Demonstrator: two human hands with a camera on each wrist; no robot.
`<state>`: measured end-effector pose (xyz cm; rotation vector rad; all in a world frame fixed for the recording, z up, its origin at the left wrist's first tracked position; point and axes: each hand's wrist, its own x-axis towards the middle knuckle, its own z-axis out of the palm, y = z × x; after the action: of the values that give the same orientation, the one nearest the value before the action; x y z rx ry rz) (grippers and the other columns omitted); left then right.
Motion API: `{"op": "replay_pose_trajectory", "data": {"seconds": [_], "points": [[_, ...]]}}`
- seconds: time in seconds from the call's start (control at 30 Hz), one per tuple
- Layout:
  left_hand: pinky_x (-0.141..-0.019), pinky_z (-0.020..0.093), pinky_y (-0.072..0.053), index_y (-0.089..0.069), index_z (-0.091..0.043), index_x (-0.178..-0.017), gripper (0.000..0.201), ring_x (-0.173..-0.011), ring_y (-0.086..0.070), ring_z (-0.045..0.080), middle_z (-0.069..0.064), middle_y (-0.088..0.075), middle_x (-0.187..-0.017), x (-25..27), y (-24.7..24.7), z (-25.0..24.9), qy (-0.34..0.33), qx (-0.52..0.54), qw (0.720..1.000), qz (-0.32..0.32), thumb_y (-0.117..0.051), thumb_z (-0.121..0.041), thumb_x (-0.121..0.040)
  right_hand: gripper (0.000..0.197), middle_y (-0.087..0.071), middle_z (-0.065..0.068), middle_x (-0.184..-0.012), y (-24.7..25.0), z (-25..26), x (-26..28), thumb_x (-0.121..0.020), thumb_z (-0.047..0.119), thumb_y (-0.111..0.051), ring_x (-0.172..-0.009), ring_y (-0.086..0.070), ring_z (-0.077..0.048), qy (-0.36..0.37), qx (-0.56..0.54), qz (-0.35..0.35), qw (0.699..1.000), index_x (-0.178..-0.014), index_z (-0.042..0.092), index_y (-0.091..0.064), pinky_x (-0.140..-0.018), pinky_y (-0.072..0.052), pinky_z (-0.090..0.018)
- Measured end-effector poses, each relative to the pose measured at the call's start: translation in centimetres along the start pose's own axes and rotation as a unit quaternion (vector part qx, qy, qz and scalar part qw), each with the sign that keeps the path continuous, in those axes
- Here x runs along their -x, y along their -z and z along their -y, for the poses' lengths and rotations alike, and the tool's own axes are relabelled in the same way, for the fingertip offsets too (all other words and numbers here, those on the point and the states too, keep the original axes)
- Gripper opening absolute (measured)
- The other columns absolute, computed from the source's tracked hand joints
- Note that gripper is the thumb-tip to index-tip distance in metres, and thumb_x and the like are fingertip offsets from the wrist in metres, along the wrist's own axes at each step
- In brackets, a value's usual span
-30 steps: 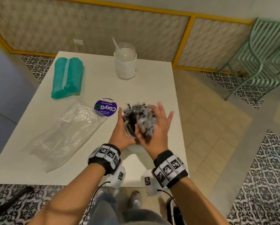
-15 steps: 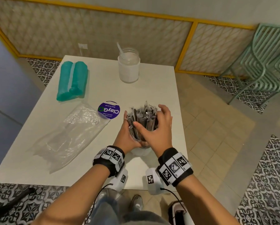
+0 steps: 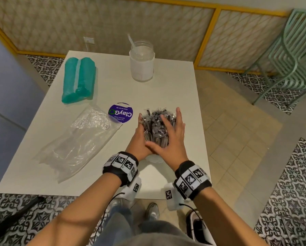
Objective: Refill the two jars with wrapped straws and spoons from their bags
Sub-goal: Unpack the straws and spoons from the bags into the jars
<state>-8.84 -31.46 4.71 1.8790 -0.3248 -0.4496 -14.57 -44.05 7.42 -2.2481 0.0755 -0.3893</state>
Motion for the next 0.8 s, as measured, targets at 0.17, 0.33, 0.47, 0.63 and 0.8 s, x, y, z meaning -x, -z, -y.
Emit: {"op": "replay_pose_trajectory", "data": {"seconds": [0.17,0.33,0.47,0.63,0.8], "points": [[-0.121,0.045,-0.007,0.024,-0.039,-0.137,0.130,-0.140,-0.001,0.008,-0.012,0.004,-0.155,2.2,3.4,0.8,0.003,-0.110,0.993,0.034,-0.082,-0.022,-0.065,0.132,0.029,0.010,-0.155,0.1,-0.2,2.8,-0.058,0.058,-0.082,-0.147,0.018,-0.011,-0.045,-0.015,-0.022,0.999,-0.144,0.045,0.017,-0.120,0.004,-0.052],[-0.119,0.048,0.000,-0.034,-0.017,-0.141,0.073,-0.146,-0.009,0.027,0.008,-0.012,-0.158,6.9,10.6,5.8,0.069,-0.276,0.949,-0.135,-0.062,0.002,-0.076,0.138,0.016,0.020,-0.157,-2.9,-0.4,5.3,-0.043,0.060,-0.086,-0.148,0.007,-0.008,-0.270,-0.138,-0.064,0.951,-0.130,0.063,0.021,-0.122,-0.012,-0.046],[-0.113,0.062,-0.013,-0.048,-0.017,-0.133,0.058,-0.141,-0.022,0.037,0.011,-0.028,-0.154,9.2,15.7,11.5,0.140,-0.418,0.891,-0.112,-0.056,0.001,-0.077,0.127,-0.016,-0.004,-0.157,-4.3,1.2,4.8,-0.060,-0.012,-0.083,-0.127,-0.031,-0.011,-0.306,-0.288,-0.127,0.898,-0.150,0.025,-0.003,-0.065,-0.046,0.002],[-0.111,0.065,-0.002,-0.009,-0.032,-0.149,0.063,-0.147,0.004,0.030,-0.007,0.004,-0.160,8.3,17.6,14.2,0.148,-0.526,0.834,0.076,-0.040,-0.023,-0.094,0.103,-0.045,0.001,-0.134,-6.3,1.9,4.1,-0.058,-0.017,-0.081,-0.097,-0.054,0.019,-0.249,-0.292,-0.217,0.898,-0.142,0.015,-0.030,-0.064,-0.044,0.004],[-0.111,0.067,-0.004,0.002,-0.037,-0.147,0.063,-0.146,0.008,0.032,-0.011,0.012,-0.159,8.2,18.2,16.1,0.262,-0.461,0.835,0.149,-0.033,-0.024,-0.097,0.115,-0.041,0.003,-0.145,-7.7,-0.5,5.3,-0.050,0.018,-0.094,-0.135,-0.040,-0.009,-0.289,-0.179,-0.225,0.913,-0.144,0.025,-0.028,-0.114,-0.037,-0.038]]}}
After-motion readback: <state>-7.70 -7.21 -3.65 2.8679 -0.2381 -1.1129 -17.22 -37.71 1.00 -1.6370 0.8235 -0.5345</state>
